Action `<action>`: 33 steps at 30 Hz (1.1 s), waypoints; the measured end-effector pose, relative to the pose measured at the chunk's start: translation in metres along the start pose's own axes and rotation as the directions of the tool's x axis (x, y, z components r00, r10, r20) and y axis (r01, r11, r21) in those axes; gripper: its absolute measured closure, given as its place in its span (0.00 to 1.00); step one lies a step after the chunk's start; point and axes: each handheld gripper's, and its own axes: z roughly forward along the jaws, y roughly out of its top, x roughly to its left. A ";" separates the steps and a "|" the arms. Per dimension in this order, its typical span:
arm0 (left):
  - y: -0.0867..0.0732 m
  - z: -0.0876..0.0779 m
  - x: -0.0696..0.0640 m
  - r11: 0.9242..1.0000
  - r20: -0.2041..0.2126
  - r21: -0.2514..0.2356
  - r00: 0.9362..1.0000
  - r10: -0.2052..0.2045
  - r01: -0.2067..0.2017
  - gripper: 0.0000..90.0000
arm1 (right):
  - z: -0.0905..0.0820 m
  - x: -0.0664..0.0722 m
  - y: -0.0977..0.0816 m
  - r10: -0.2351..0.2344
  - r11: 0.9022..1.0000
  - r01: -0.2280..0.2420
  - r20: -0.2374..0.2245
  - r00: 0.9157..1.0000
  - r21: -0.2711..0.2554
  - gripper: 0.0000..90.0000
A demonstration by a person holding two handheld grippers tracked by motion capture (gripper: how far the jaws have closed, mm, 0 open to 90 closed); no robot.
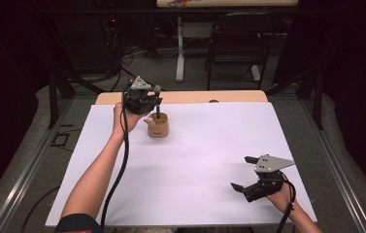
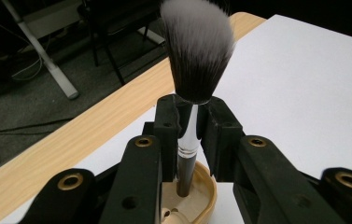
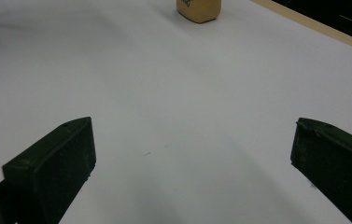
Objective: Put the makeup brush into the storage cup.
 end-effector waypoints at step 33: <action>-0.012 0.018 0.007 0.998 -0.008 0.033 0.998 -0.058 0.058 0.85 | 0.001 0.001 0.000 -0.005 1.000 0.005 -0.001 1.000 0.009 0.00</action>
